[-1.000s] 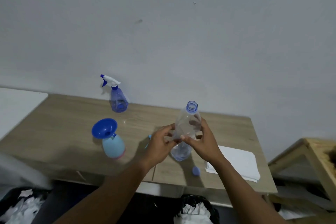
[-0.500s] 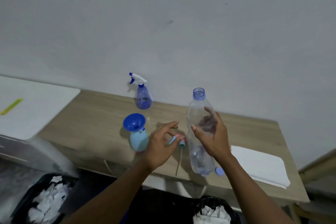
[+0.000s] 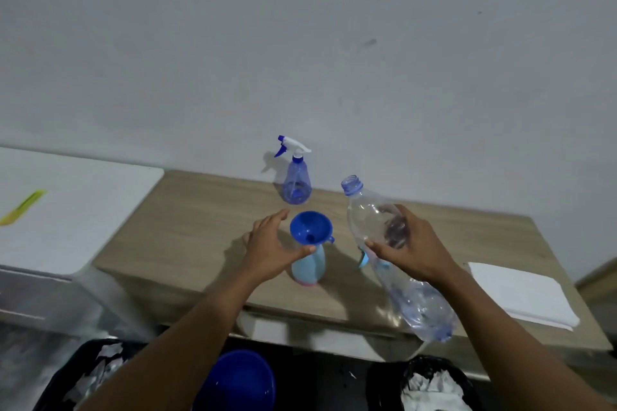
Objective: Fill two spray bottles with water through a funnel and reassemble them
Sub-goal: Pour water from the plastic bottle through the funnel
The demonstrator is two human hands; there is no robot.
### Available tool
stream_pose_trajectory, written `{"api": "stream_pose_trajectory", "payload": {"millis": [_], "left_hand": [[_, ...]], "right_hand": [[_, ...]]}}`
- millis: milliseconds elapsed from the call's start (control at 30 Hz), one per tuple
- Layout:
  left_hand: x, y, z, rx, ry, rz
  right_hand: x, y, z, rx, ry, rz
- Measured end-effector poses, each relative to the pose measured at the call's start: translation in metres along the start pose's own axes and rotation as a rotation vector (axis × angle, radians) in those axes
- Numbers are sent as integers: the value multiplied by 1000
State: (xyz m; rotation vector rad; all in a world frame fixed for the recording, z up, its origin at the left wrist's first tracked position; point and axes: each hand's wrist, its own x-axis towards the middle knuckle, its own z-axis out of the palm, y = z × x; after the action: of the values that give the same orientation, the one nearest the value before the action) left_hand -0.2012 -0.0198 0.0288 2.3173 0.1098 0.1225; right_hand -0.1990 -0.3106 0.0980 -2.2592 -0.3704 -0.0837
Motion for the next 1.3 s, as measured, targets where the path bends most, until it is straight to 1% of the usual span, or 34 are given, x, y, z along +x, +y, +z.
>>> {"api": "stream_pose_trajectory", "payload": {"millis": [133,233,367,500,633,767,967,1300], "left_hand": [[6,-11,0,-64,-106,37],[14,-13,1,-108,-141,56],[16,-7,-3,-181,-159,51],[20,-5,-5,-189,-183,122],[22,-7,-5,-203,-185,170],[22,-9,-5,-207,-173,187],[21,-10,-5,-208,-174,165],[19,-7,-6,-170,-119,162]], "right_hand": [[-1,-6,5,-140,-74,48],[1,-5,4,-247,-144,61],[1,-9,0,-338,-189,116],[6,-16,-4,-485,-254,122],[13,-23,-5,-567,-332,131],[19,-30,-4,-619,-358,153],[23,-42,-6,-678,-425,155],[22,-57,-7,-767,-438,173]]}}
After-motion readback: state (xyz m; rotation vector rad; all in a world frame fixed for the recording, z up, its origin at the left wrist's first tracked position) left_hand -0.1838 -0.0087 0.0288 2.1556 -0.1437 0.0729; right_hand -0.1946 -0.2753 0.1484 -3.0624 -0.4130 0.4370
